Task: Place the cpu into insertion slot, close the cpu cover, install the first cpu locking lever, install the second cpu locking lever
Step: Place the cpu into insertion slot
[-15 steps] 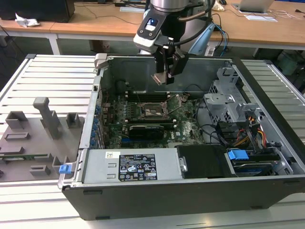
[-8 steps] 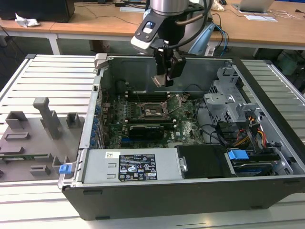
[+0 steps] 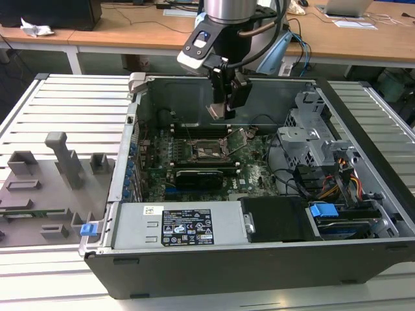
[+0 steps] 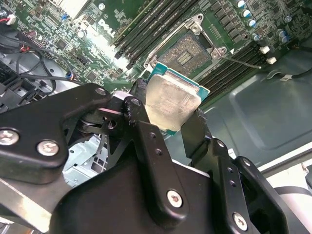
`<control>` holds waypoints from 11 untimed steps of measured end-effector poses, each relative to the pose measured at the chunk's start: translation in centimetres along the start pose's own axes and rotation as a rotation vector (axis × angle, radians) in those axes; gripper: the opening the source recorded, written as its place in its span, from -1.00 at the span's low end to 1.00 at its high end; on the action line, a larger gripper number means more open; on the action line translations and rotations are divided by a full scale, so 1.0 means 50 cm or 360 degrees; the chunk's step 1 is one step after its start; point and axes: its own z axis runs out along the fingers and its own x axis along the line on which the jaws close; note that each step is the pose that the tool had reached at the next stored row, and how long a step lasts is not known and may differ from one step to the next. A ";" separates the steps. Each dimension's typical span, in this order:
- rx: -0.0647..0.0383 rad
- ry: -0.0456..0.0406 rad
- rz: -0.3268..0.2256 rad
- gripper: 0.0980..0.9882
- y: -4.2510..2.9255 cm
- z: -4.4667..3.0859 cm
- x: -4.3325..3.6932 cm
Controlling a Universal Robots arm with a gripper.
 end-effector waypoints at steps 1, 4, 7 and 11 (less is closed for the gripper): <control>0.0000 0.0000 0.0000 -0.03 0.000 0.001 0.000; 0.0000 0.0000 0.0000 -0.03 0.000 0.003 0.000; 0.0000 0.0000 0.0000 -0.03 -0.001 0.007 0.000; 0.0000 0.0000 0.0000 -0.03 -0.001 0.012 0.000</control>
